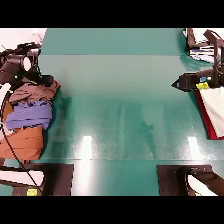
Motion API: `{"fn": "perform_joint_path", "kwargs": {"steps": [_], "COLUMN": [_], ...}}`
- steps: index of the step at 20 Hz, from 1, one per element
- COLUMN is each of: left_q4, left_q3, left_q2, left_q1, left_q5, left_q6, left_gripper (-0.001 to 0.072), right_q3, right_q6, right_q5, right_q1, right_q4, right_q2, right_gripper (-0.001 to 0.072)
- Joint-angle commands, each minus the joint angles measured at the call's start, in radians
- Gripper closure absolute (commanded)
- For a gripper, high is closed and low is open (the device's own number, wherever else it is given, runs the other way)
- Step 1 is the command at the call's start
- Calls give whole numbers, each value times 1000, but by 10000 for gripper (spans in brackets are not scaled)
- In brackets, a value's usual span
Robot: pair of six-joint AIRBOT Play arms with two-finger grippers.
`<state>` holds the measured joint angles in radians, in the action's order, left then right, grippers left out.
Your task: Fold the shirts.
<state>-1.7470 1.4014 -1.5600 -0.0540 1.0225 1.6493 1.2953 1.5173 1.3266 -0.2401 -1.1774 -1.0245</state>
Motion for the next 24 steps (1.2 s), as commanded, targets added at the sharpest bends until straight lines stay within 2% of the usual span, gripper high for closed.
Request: {"fn": "perform_joint_path", "kwargs": {"steps": [1,2,3,6,10,15,19,24], "left_q4": [2,1,1,1,1,1,2,34], "left_q3": [0,0,3,45,224,465,492,492], "left_q2": [-25,-19,-9,93,353,546,536,339], "left_q1": [-11,-11,-11,-11,26,237,500,836], "left_q5": [20,29,35,52,79,216,228,314], "left_q6": [1,-1,0,0,-42,-60,-51,-51], "left_gripper": [478,668,680,681,681,682,683,681], "right_q3": [1,1,1,17,177,348,409,418], "right_q6": [0,0,0,0,0,0,0,0], "right_q5": [-18,-19,-19,-23,-63,-128,-116,-103], "right_q1": [-1,-1,-1,-1,-1,1,1,1], "right_q4": [1,1,1,1,-1,-3,-3,-2], "right_q2": [0,0,0,0,0,0,0,12], "right_gripper": [697,697,697,697,698,697,698,697]}}
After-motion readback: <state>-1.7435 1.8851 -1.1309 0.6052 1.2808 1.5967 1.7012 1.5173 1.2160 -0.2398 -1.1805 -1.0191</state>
